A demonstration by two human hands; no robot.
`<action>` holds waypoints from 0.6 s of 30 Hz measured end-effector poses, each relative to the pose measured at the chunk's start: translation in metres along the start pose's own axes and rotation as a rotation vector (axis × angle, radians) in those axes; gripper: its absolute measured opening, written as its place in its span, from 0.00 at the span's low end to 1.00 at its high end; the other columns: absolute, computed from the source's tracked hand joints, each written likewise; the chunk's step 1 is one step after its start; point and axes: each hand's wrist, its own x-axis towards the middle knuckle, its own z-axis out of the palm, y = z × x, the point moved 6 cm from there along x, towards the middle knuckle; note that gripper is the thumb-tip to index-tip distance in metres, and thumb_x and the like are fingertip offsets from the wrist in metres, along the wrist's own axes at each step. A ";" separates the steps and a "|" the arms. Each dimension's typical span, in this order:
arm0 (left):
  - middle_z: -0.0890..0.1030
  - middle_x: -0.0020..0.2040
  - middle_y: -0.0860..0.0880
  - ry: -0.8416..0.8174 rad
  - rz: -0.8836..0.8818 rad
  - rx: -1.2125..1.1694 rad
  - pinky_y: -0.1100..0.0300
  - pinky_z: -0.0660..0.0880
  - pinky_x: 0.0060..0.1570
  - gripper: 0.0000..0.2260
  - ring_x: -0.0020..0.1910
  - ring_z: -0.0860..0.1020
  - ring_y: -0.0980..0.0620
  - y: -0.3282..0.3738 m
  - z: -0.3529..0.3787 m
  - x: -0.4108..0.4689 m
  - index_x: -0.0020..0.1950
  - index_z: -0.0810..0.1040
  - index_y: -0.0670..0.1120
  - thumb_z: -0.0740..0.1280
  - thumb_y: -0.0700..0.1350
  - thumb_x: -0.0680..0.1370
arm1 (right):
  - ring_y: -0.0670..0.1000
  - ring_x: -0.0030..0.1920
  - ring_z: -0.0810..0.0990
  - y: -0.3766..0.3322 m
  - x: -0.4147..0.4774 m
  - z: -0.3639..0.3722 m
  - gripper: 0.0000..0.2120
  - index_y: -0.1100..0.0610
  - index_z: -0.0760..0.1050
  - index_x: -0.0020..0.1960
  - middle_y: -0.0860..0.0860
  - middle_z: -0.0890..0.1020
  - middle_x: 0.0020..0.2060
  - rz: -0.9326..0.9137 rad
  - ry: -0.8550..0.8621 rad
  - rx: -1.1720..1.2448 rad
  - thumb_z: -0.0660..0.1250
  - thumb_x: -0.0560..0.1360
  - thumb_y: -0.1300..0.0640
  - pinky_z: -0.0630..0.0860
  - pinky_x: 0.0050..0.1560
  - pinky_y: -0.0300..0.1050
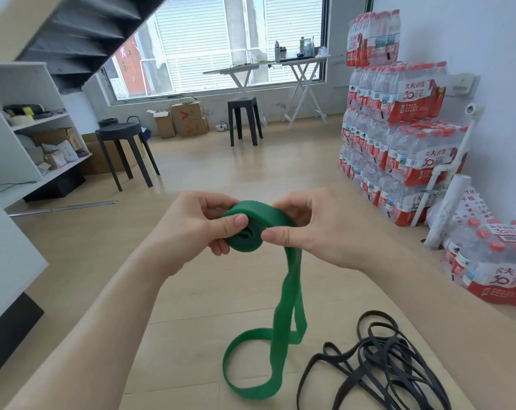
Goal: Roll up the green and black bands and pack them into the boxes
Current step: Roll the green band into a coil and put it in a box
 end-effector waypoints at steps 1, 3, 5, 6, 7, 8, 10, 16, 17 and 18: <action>0.83 0.34 0.44 0.005 0.000 -0.026 0.64 0.73 0.25 0.13 0.24 0.74 0.51 -0.001 0.000 0.001 0.48 0.82 0.44 0.70 0.47 0.66 | 0.40 0.43 0.82 0.002 0.000 0.003 0.12 0.48 0.82 0.52 0.43 0.85 0.42 0.012 0.014 0.011 0.74 0.69 0.47 0.75 0.42 0.30; 0.82 0.33 0.44 0.025 -0.001 -0.080 0.64 0.73 0.24 0.12 0.24 0.74 0.52 -0.003 -0.001 0.002 0.47 0.82 0.44 0.70 0.47 0.66 | 0.40 0.42 0.81 0.007 0.002 0.011 0.12 0.48 0.82 0.50 0.42 0.84 0.42 0.029 0.052 0.070 0.75 0.69 0.46 0.75 0.44 0.33; 0.81 0.32 0.44 0.052 -0.013 -0.135 0.65 0.72 0.24 0.12 0.23 0.73 0.52 -0.005 0.000 0.003 0.46 0.83 0.44 0.70 0.47 0.66 | 0.41 0.40 0.82 0.011 0.005 0.018 0.11 0.49 0.82 0.49 0.42 0.85 0.42 0.042 0.081 0.174 0.75 0.69 0.47 0.77 0.46 0.40; 0.81 0.32 0.44 0.066 -0.024 -0.170 0.65 0.71 0.23 0.12 0.23 0.72 0.52 -0.007 0.001 0.004 0.47 0.83 0.42 0.71 0.46 0.66 | 0.40 0.40 0.82 0.012 0.005 0.020 0.11 0.49 0.82 0.49 0.42 0.85 0.43 0.049 0.093 0.217 0.75 0.69 0.47 0.77 0.46 0.41; 0.80 0.32 0.44 0.080 -0.039 -0.210 0.65 0.70 0.23 0.12 0.23 0.71 0.51 -0.009 0.002 0.005 0.47 0.83 0.41 0.72 0.45 0.67 | 0.39 0.40 0.81 0.011 0.005 0.022 0.12 0.50 0.82 0.49 0.42 0.84 0.43 0.048 0.105 0.242 0.75 0.69 0.46 0.77 0.47 0.41; 0.80 0.33 0.44 0.094 -0.057 -0.256 0.64 0.68 0.22 0.13 0.24 0.70 0.51 -0.012 0.004 0.006 0.48 0.83 0.39 0.74 0.44 0.67 | 0.39 0.40 0.81 0.011 0.005 0.022 0.13 0.49 0.83 0.50 0.42 0.84 0.43 0.041 0.119 0.248 0.75 0.68 0.46 0.78 0.47 0.41; 0.78 0.33 0.42 0.123 -0.086 -0.338 0.64 0.66 0.22 0.12 0.25 0.68 0.50 -0.017 0.008 0.009 0.46 0.83 0.38 0.74 0.42 0.65 | 0.40 0.40 0.82 0.010 0.005 0.023 0.13 0.49 0.83 0.49 0.42 0.84 0.42 0.026 0.145 0.237 0.76 0.68 0.46 0.79 0.49 0.44; 0.80 0.38 0.43 0.035 -0.156 -0.371 0.63 0.69 0.27 0.14 0.31 0.73 0.49 -0.017 0.020 0.007 0.51 0.83 0.42 0.72 0.43 0.67 | 0.44 0.37 0.82 0.003 0.006 0.005 0.10 0.52 0.83 0.44 0.48 0.84 0.36 0.043 0.134 0.168 0.78 0.66 0.51 0.79 0.42 0.39; 0.82 0.41 0.45 0.009 -0.143 -0.241 0.63 0.71 0.30 0.13 0.33 0.75 0.51 -0.014 0.018 0.006 0.53 0.82 0.45 0.71 0.44 0.69 | 0.43 0.36 0.81 0.000 0.004 0.000 0.10 0.52 0.83 0.44 0.47 0.84 0.36 0.037 0.111 0.089 0.78 0.66 0.51 0.76 0.38 0.32; 0.84 0.44 0.48 0.004 -0.105 -0.058 0.62 0.72 0.33 0.11 0.36 0.76 0.53 -0.008 0.014 0.005 0.53 0.82 0.48 0.71 0.44 0.71 | 0.43 0.36 0.80 -0.003 0.002 -0.005 0.10 0.51 0.83 0.45 0.47 0.84 0.36 0.029 0.083 -0.021 0.78 0.66 0.50 0.72 0.34 0.28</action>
